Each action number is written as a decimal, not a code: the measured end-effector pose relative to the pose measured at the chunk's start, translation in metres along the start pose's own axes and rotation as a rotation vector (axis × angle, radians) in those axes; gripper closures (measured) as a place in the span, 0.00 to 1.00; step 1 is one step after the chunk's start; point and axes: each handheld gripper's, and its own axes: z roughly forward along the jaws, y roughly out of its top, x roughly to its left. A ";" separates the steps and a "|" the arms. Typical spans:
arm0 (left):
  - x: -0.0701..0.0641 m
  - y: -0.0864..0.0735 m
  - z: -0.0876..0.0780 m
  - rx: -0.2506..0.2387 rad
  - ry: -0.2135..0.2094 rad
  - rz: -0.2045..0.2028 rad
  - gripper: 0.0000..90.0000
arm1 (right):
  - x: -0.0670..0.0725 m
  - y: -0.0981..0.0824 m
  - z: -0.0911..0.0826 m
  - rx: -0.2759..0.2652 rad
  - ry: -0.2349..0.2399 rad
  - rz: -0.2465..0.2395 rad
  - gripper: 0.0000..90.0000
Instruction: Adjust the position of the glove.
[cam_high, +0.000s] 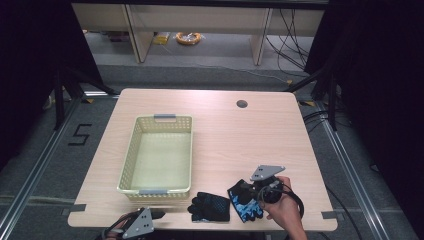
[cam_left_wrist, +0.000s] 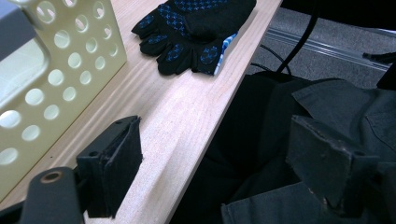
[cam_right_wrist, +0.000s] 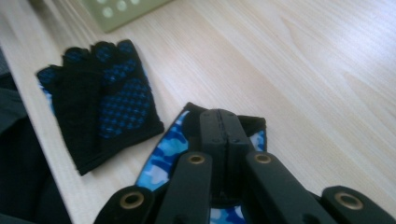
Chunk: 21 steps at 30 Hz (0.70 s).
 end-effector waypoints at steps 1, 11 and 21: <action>0.000 0.000 0.000 -0.004 -0.004 -0.007 0.20 | -0.002 0.001 0.006 0.012 -0.008 -0.003 1.00; 0.000 0.000 0.001 -0.005 -0.005 -0.008 0.20 | -0.008 0.013 0.030 0.076 -0.017 -0.051 1.00; 0.000 0.000 0.001 -0.006 -0.005 -0.003 0.20 | -0.018 0.013 0.045 0.166 -0.026 -0.039 1.00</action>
